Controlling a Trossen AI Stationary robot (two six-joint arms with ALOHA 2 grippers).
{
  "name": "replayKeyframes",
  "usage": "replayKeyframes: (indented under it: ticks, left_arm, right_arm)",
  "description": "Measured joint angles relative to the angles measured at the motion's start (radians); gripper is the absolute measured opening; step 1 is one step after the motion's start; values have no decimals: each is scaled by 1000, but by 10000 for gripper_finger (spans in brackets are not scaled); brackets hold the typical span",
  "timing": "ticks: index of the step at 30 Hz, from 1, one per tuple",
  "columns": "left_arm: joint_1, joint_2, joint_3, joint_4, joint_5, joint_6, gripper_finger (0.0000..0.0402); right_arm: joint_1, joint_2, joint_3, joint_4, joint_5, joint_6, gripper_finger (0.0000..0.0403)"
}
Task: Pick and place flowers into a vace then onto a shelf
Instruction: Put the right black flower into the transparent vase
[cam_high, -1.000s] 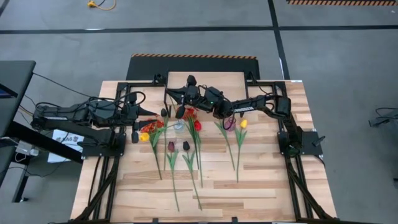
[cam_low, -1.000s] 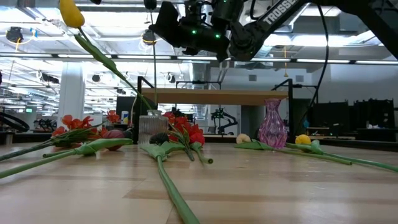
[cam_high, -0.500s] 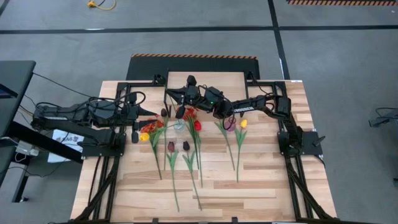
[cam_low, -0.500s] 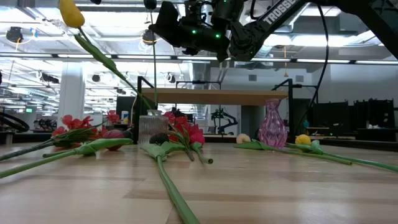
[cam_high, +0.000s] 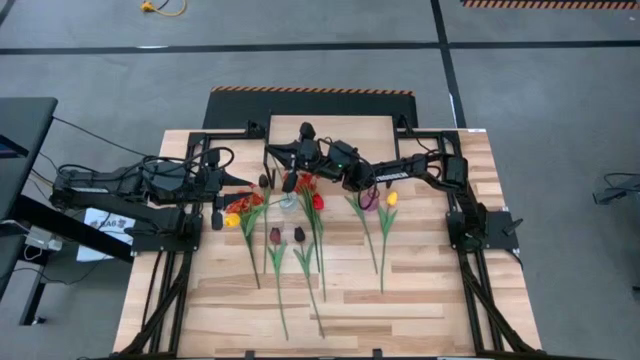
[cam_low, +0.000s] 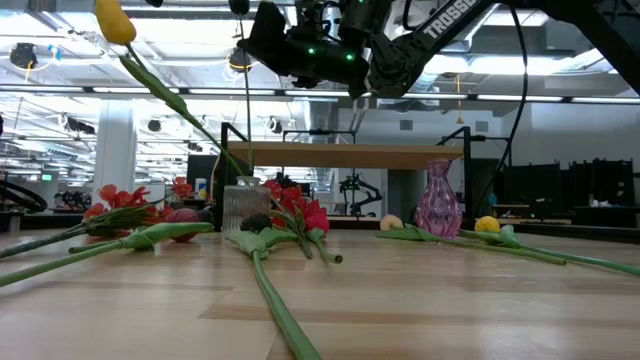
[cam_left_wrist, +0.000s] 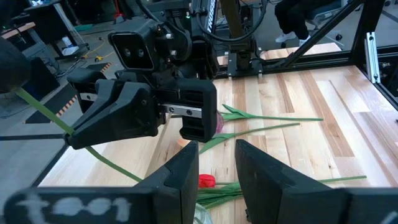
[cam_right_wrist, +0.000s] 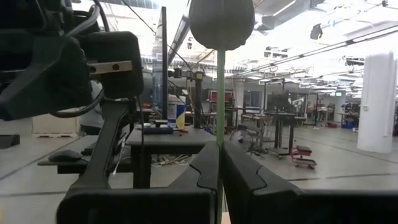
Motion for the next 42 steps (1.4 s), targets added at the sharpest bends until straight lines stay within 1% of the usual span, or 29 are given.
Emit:
replayKeyframes:
  ticks: [10,17,42]
  left_arm:
    - [0,0,0,0,0,0,96]
    - [0,0,0,0,0,0,96]
    - [0,0,0,0,0,0,96]
  right_arm:
    - [1,2,0,-17,0,0,1]
    - [0,2,0,23,2,-1,1]
    - [0,2,0,31,2,-30,1]
